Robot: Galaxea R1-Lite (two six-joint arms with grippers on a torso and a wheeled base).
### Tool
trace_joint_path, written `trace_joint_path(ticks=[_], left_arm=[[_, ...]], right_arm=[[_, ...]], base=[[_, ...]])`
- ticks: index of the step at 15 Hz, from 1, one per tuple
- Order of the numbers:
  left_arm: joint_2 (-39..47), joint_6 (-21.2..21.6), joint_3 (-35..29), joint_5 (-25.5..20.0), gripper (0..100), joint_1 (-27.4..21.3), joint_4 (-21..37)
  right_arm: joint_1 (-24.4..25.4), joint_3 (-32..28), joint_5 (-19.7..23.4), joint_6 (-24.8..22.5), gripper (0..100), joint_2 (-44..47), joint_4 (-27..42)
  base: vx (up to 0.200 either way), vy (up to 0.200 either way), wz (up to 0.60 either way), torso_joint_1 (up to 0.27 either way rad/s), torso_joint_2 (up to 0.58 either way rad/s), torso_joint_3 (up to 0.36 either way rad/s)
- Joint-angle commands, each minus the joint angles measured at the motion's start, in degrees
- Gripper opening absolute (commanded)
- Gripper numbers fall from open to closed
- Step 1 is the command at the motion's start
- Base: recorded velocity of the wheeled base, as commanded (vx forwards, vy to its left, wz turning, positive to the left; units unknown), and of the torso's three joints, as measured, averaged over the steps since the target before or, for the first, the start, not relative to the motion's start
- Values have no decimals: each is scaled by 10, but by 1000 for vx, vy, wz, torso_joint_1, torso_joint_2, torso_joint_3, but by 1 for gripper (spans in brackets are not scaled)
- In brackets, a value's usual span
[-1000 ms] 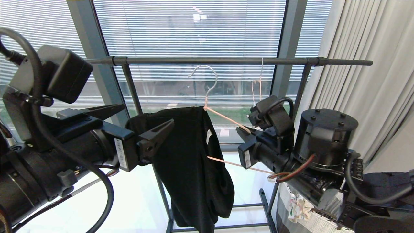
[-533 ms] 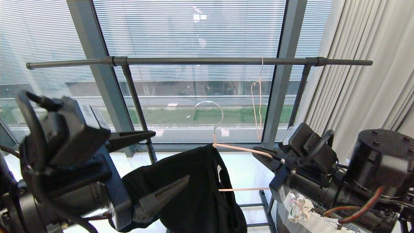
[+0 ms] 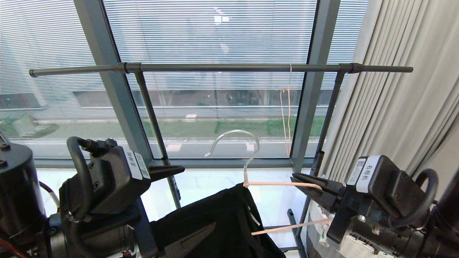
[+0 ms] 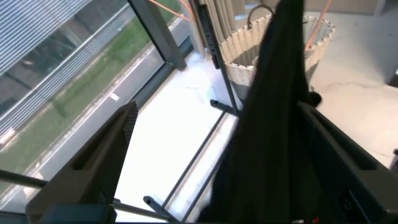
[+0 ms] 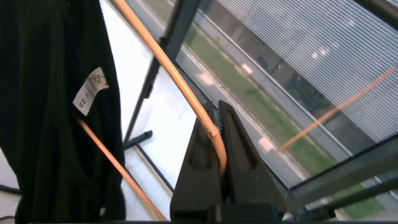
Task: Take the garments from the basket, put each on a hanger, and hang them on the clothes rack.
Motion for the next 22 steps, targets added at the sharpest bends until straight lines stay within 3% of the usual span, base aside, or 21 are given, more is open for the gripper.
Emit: trace_joint_path(ticks=[1,5,6,14,15,22], left_arm=[[13,0,3,0,100,-24,0],[15,0,13,1,100,-33,0],[14,0,13,1,0,-33,0],[15,-6,12,-1,0,-33,0],[15,-6,12,-1,0,-33,0],[17,-8,16,5,0,14,0]], right_arm=[[39,2,-1,-7,0,-6,0],[61,3,-2,-18,0,-10,0],[61,3,-2,-18,0,-11,0],[67,6,-4,-21,0,-16,0],[67,7,-5,-22,100,-16,0],[63,35,-26,-21,100,-46,0]], base=[[0,0,0,0,0,0],[0,0,0,0,0,0],[0,0,0,0,0,0],[0,0,0,0,0,0],[0,0,0,0,0,0],[0,0,0,0,0,0]])
